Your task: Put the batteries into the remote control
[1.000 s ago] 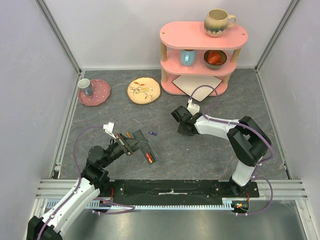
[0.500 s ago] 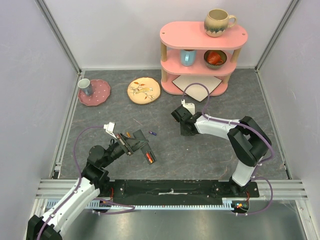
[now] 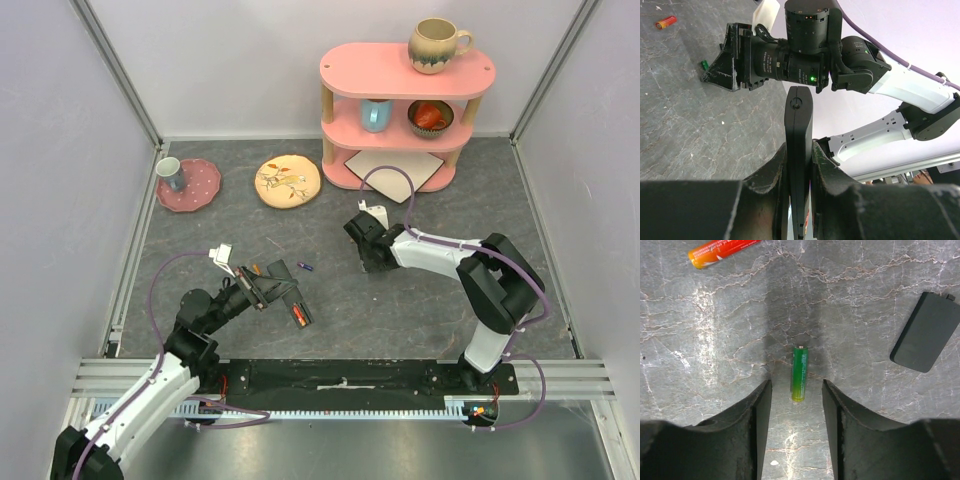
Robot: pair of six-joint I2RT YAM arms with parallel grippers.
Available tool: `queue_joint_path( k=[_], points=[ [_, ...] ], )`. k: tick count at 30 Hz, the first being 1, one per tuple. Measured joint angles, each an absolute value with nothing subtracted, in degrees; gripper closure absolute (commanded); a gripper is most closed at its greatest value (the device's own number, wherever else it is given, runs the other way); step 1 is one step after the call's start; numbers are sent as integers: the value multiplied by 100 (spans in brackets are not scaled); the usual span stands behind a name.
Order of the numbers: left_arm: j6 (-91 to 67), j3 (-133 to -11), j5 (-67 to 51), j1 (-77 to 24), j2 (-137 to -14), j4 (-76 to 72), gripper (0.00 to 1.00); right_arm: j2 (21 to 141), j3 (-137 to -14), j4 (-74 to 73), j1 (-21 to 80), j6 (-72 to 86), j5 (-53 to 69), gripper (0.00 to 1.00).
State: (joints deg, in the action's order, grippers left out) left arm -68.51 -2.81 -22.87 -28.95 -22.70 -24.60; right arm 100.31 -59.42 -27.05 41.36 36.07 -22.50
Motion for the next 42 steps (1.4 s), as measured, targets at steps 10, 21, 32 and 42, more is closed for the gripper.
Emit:
queue_joint_path(
  k=[10, 21, 32, 42],
  points=[
    [-6851, -281, -2285, -2895, -2383, -2458, 98, 10036, -6005, -2705, 4125, 3592, -2058, 48],
    [-6851, -281, -2285, -2895, -2436, -2458, 98, 10099, -6023, -2589, 3728, 3754, -1527, 75],
    [-6849, -281, -2287, -2895, -2434, -2458, 98, 9660, -5433, -2071, 3354, 5387, -1109, 100],
    [-6853, -281, -2250, -2895, -2270, -2451, 98, 9164, -5404, -2392, 3826, 8707, -2224, 93]
  ],
)
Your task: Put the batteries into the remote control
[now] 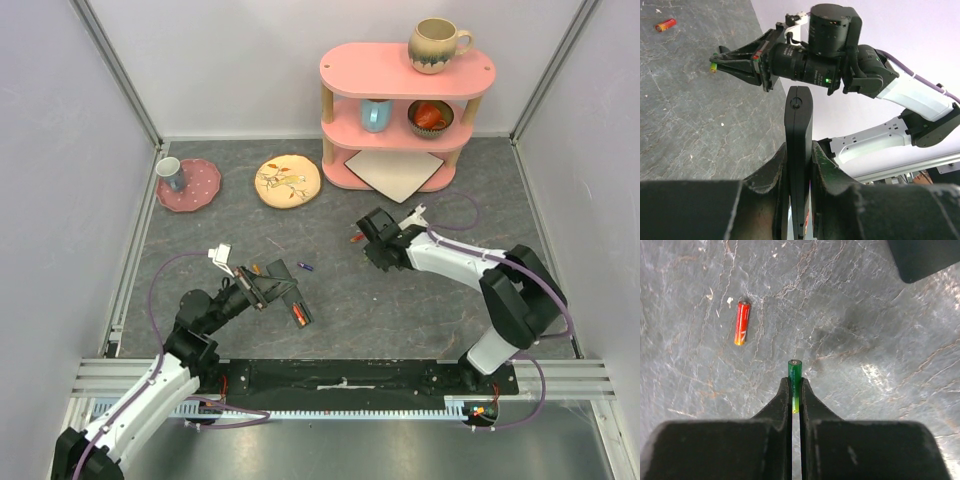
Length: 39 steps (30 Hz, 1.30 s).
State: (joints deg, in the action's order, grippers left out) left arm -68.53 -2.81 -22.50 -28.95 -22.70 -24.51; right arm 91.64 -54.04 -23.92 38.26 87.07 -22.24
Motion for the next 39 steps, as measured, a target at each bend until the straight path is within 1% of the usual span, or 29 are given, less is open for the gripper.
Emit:
queue_joint_path(
  k=[3, 6, 7, 10, 13, 23, 28, 30, 32, 35, 36, 38, 39],
  points=[
    [-6851, -281, -2239, -2895, -2161, -2418, 98, 9502, -5774, -2757, 3898, 9325, -2324, 89],
    [-6853, -281, -2231, -2895, -2069, -2373, 98, 9778, -5905, -2862, 3948, 9710, -2394, 76],
    [-6851, -281, -2222, -2895, -2032, -2353, 98, 9824, -5905, -2926, 3972, 9797, -2416, 68],
    [-6853, -281, -2152, -2895, -1905, -2250, 98, 9904, -5909, -3055, 4040, 9944, -2451, 60],
    [-6853, -281, -2099, -2895, -1841, -2235, 98, 9935, -5909, -3100, 4073, 9970, -2453, 54],
    [-6853, -281, -2095, -2895, -1887, -2235, 98, 9915, -5942, -3186, 4073, 9653, -2464, 46],
    [-6853, -281, -2095, -2895, -1887, -2235, 98, 9511, -6165, -3275, 4073, 8562, -2613, 44],
    [-6853, -281, -2095, -2895, -1887, -2235, 98, 9266, -6302, -3179, 4071, 7463, -2639, 44],
    [-6853, -281, -2095, -2895, -1887, -2233, 98, 9115, -6425, -2947, 4062, 6296, -2477, 40],
    [-6853, -281, -2095, -2895, -1887, -2233, 98, 9045, -6372, -2552, 4062, 4517, -2123, 29],
    [-6851, -281, -2095, -2895, -1887, -2233, 98, 9052, -6270, -2449, 4066, 4023, -2005, 19],
    [-6851, -281, -2095, -2895, -1887, -2233, 98, 9087, -6031, -2377, 4069, 3332, -1785, 15],
    [-6851, -281, -2095, -2895, -1894, -2233, 98, 9107, -5911, -2353, 4066, 3074, -1715, 15]
  ],
)
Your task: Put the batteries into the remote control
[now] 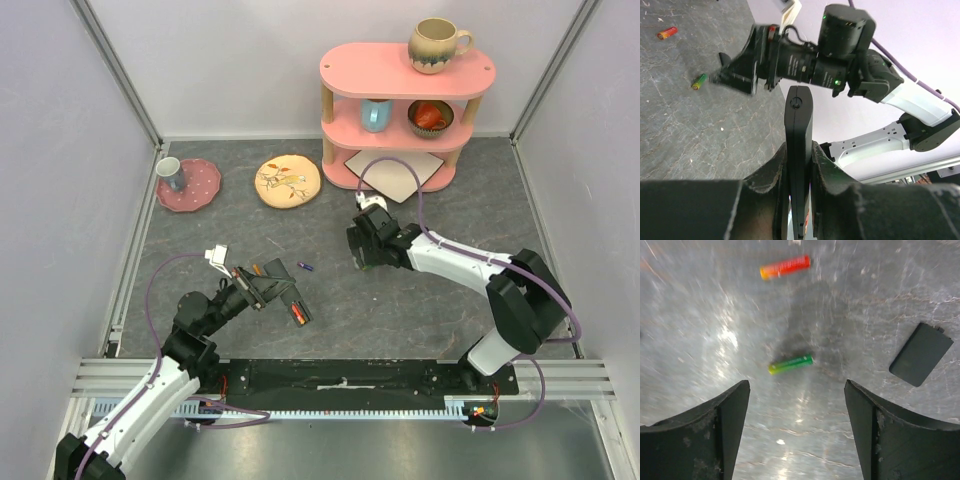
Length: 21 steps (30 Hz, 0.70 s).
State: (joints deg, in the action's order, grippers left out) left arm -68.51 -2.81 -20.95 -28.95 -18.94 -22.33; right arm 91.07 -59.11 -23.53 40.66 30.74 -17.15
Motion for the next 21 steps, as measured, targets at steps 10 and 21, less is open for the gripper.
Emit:
queue_joint_path(
  k=[10, 21],
  points=[
    [-6847, -281, -2095, -2895, -1964, -1977, 98, 9452, -5616, -2045, 3999, 1710, -1107, 22],
    [-6842, -281, -2095, -2895, -2003, -1903, 98, 9859, -5629, -1806, 3872, 1380, -792, 30]
  ],
)
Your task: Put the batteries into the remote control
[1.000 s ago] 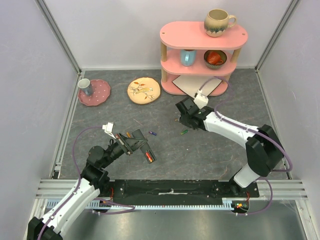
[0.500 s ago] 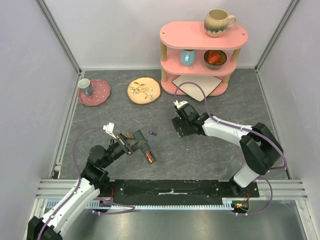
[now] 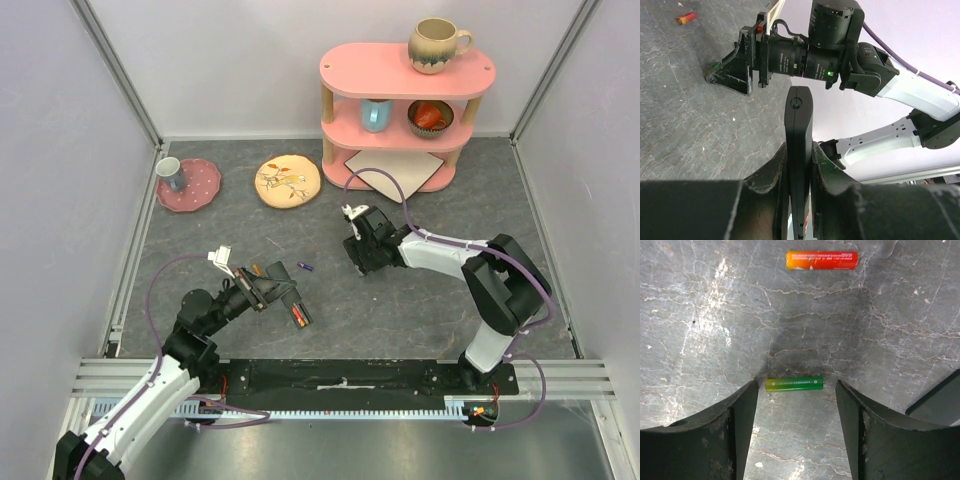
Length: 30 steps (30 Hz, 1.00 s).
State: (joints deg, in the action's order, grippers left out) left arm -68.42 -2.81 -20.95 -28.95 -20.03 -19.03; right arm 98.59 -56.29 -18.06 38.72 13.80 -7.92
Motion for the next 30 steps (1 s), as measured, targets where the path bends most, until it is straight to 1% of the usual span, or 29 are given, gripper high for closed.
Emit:
queue_joint_path(
  k=[8, 14, 18, 21, 22, 24, 25, 26, 28, 30],
  points=[
    [-6840, -281, -2093, -2895, -2036, -1898, 98, 9935, -5629, -1584, 3734, 1302, -552, 35],
    [-6840, -281, -2060, -2895, -2036, -1898, 98, 9937, -5627, -1562, 3675, 1262, -416, 34],
    [-6840, -281, -2038, -2895, -2036, -1898, 98, 9937, -5616, -1551, 3651, 1210, -344, 35],
    [-6840, -281, -2012, -2895, -2038, -1898, 98, 9937, -5607, -1542, 3647, 1188, -301, 40],
    [-6840, -281, -2001, -2895, -2038, -1898, 98, 9935, -5603, -1533, 3642, 1184, -296, 44],
    [-6840, -281, -1999, -2895, -2040, -1898, 98, 9931, -5594, -1518, 3614, 1175, -281, 48],
    [-6840, -281, -1999, -2895, -2047, -1900, 98, 9929, -5588, -1507, 3597, 1175, -279, 55],
    [-6840, -281, -1999, -2895, -2051, -1898, 98, 9924, -5579, -1496, 3570, 1181, -261, 59],
    [-6840, -281, -1999, -2895, -2051, -1900, 98, 9909, -5559, -1472, 3531, 1194, -228, 62],
    [-6840, -281, -1999, -2895, -2051, -1900, 98, 9874, -5524, -1435, 3479, 1262, -187, 63]
  ],
)
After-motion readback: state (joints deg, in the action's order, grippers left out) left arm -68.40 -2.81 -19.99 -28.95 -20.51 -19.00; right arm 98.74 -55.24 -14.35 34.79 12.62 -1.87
